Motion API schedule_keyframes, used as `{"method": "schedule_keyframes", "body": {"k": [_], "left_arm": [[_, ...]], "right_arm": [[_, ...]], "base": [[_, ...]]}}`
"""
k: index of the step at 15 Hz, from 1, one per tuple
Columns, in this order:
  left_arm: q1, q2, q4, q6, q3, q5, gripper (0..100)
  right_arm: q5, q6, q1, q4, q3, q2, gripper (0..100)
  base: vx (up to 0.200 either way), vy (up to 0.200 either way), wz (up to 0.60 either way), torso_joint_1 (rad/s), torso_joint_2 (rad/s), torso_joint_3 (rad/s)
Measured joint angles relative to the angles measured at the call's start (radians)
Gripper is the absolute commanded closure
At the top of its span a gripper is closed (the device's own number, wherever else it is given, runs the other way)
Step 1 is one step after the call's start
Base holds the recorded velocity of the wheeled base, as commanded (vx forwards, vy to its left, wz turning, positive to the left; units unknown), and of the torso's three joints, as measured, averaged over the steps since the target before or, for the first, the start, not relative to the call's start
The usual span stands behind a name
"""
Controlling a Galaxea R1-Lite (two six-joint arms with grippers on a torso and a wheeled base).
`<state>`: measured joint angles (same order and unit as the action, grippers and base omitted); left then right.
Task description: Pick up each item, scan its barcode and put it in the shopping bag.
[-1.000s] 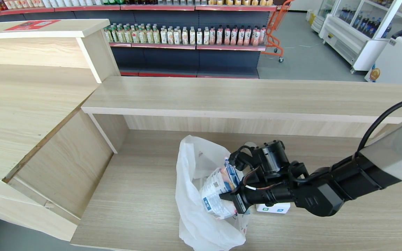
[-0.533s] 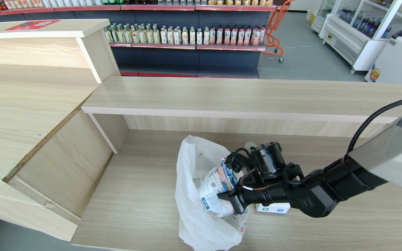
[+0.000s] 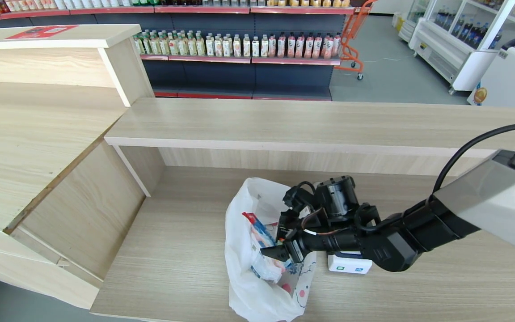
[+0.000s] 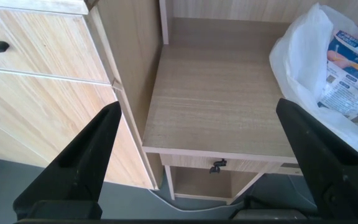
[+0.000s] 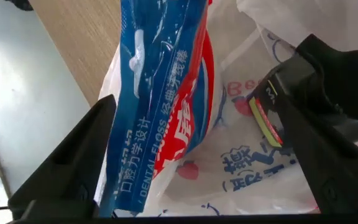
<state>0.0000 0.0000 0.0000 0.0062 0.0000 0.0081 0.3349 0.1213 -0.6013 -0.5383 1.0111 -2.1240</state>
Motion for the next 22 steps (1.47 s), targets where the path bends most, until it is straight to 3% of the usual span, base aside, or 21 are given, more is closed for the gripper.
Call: {"method": "schedule_keyframes", "body": {"k": [6,15,18,20,22], "left_arm": [[0.0,0.0,0.0,0.0,0.0,0.0,0],[0.0,0.0,0.0,0.0,0.0,-0.001,0],[0.0,0.0,0.0,0.0,0.0,-0.001,0],[0.0,0.0,0.0,0.0,0.0,0.0,0],[0.0,0.0,0.0,0.0,0.0,-0.001,0]], "right_arm": [[0.087,-0.252,0.012,-0.021,-0.037,0.066,0],[0.089,-0.581,0.083,-0.016,-0.19,0.329,0],[0.091,-0.485,0.123,0.023,-0.264,0.516,0],[0.056,-0.193,0.188,0.096,-0.33,0.661,0],[-0.046,-0.05,0.259,0.122,-0.44,0.813,0]], "base": [[0.0,0.0,0.0,0.0,0.0,0.0],[0.0,0.0,0.0,0.0,0.0,0.0],[0.0,0.0,0.0,0.0,0.0,0.0],[0.0,0.0,0.0,0.0,0.0,0.0],[0.0,0.0,0.0,0.0,0.0,0.0]]}}
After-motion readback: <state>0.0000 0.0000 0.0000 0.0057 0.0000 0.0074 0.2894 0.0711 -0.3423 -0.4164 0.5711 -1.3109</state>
